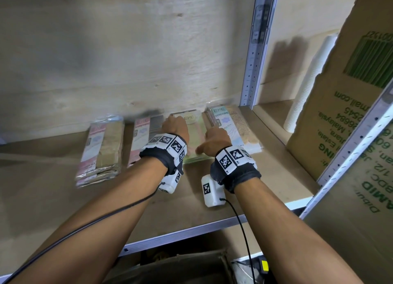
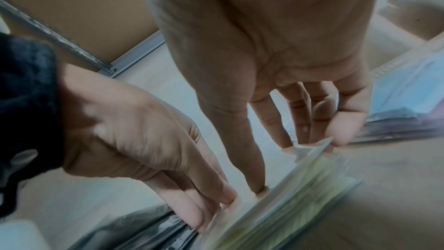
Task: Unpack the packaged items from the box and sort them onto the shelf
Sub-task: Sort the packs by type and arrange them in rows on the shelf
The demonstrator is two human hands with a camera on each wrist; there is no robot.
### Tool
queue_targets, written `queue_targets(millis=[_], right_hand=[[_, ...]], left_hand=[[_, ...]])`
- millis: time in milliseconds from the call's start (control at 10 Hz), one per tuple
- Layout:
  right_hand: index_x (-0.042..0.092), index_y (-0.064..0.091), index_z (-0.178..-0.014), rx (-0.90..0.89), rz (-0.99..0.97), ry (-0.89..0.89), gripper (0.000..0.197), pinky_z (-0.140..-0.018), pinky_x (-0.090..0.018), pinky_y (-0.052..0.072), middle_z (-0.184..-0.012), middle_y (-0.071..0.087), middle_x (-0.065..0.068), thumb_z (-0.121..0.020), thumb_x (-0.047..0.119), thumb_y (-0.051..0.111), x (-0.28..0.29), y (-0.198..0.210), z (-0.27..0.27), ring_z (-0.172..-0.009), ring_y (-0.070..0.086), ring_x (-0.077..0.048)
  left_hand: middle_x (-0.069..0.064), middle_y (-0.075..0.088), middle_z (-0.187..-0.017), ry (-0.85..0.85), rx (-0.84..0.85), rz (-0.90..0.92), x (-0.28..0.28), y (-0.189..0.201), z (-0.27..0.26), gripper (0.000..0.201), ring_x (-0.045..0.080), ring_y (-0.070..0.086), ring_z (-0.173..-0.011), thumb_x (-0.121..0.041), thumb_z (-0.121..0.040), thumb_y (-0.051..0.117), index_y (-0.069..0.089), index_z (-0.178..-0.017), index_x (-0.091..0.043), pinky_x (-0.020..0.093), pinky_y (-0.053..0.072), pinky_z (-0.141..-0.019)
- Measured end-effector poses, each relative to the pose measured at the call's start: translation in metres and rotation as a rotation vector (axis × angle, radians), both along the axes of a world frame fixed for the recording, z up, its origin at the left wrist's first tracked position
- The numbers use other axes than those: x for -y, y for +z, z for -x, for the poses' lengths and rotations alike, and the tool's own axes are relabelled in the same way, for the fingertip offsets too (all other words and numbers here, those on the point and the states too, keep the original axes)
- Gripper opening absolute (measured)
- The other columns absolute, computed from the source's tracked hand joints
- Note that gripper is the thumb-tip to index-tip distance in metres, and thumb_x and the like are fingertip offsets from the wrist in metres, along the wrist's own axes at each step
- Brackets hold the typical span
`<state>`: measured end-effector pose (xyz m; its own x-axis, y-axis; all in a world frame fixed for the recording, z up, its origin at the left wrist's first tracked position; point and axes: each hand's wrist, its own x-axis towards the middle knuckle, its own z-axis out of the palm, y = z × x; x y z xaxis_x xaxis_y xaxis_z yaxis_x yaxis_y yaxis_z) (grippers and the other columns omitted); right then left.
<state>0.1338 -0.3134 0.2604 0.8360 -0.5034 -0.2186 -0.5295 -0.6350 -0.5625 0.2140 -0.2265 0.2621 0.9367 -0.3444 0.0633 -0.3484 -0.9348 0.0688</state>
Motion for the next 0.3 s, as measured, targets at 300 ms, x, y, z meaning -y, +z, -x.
queue_targets(millis=[300], right_hand=[[0.014, 0.058, -0.131, 0.172, 0.048, 0.054, 0.05, -0.109, -0.043, 0.04, -0.138, 0.05, -0.012, -0.085, 0.028, 0.071, 0.002, 0.007, 0.015, -0.13, 0.045, -0.031]], left_hand=[[0.02, 0.072, -0.098, -0.056, -0.06, 0.203, -0.034, 0.054, 0.007, 0.014, 0.035, 0.071, -0.089, -0.011, -0.086, 0.071, 0.069, -0.093, 0.001, 0.039, 0.061, -0.078]])
